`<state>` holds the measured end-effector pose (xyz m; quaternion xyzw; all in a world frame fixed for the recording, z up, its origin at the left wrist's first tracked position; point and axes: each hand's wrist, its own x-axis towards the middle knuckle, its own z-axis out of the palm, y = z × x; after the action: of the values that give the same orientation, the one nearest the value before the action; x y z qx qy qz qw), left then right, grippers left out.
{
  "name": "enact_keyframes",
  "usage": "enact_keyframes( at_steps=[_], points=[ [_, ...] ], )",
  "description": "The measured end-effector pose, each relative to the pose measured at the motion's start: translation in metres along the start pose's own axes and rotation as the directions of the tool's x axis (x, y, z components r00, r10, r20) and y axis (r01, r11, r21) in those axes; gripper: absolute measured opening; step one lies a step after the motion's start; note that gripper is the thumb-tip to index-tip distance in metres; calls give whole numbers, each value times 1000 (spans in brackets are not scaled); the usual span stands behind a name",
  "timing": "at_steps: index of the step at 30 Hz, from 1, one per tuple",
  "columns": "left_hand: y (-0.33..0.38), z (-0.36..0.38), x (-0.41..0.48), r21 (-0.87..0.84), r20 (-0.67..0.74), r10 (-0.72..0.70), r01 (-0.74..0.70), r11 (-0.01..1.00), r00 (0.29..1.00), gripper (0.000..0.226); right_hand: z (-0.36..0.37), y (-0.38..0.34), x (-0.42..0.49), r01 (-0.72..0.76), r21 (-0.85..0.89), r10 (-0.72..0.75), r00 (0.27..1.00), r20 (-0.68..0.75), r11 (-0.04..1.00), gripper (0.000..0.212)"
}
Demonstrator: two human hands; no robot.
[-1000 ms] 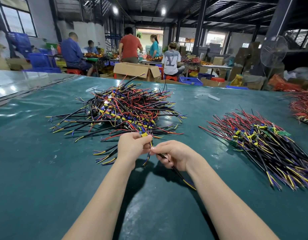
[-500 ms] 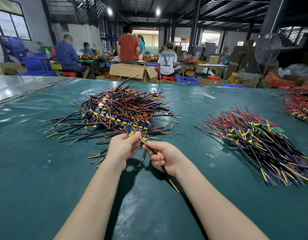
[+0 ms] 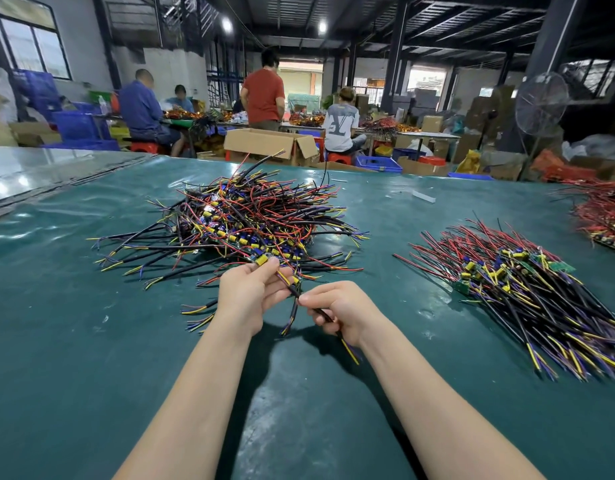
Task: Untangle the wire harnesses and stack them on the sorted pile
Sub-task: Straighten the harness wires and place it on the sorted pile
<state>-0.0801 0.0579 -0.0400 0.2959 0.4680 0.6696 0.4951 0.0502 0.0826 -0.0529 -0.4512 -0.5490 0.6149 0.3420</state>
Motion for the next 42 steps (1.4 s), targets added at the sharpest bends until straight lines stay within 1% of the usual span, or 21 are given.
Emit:
enact_keyframes(
  at_steps=[2,4,6,8,9,11,14,17,20,23,25,28,30,34,36,37,38,40,41,42],
  points=[
    [0,-1,1,12,-45,30,-30,999,999,15,3,0,1,1,-24,-1,1000,6,1000,19],
    [-1,-2,1,-24,-93,47,-50,998,995,16,5,2,1,-5,-17,7,998,66,1000,18],
    [-2,-2,1,-61,-115,59,-67,996,992,17,5,3,1,-44,69,34,989,146,997,20],
    [0,-3,2,-109,-120,67,-80,991,991,17,3,3,1,-123,194,84,976,201,973,27],
    [2,-4,2,-142,-120,68,-85,986,991,17,1,2,0,-155,228,104,969,223,961,29],
    [5,-6,4,-177,-123,71,-92,980,990,17,1,0,-1,-178,217,121,960,254,960,28],
    [4,-4,4,-100,-143,116,-131,986,983,18,1,-1,-2,-157,101,127,960,251,982,24],
    [-2,-3,3,-16,-169,174,-179,984,970,19,3,0,-3,-112,-48,119,977,178,993,25],
    [-3,-3,3,-2,-189,190,-193,981,963,17,6,1,0,-46,-142,60,994,94,989,29],
    [-2,-5,5,-9,-216,201,-208,978,956,18,10,3,1,26,-203,-6,995,97,979,31],
    [-4,-10,6,-40,-240,189,-204,978,952,19,10,5,0,46,-196,-17,989,149,980,31],
    [-8,-14,8,-42,-262,186,-204,978,947,19,3,6,-1,13,-61,3,968,249,998,27],
    [-9,-14,11,-63,-268,179,-202,977,947,20,-2,5,-1,-3,9,1,959,283,1000,27],
    [-12,-14,15,-84,-310,139,-173,981,940,19,1,6,-2,40,31,-48,944,325,999,28],
    [-12,-13,16,-75,-331,150,-184,980,932,20,4,5,-3,64,14,-64,937,343,998,27],
    [-12,-12,16,-70,-331,167,-201,977,929,20,4,5,-3,72,-23,-60,942,331,997,27],
    [-12,-9,16,-56,-324,194,-223,973,926,20,4,4,-3,78,-90,-49,956,289,993,27],
    [-14,-4,13,2,-302,263,-276,961,916,21,4,5,-2,76,-291,-43,992,120,954,27],
    [-14,-3,12,28,-297,291,-297,955,909,22,6,6,0,67,-378,-59,998,33,924,27],
    [-14,-3,11,48,-299,312,-312,949,902,22,9,8,1,62,-432,-79,997,-22,900,26]
  ],
)
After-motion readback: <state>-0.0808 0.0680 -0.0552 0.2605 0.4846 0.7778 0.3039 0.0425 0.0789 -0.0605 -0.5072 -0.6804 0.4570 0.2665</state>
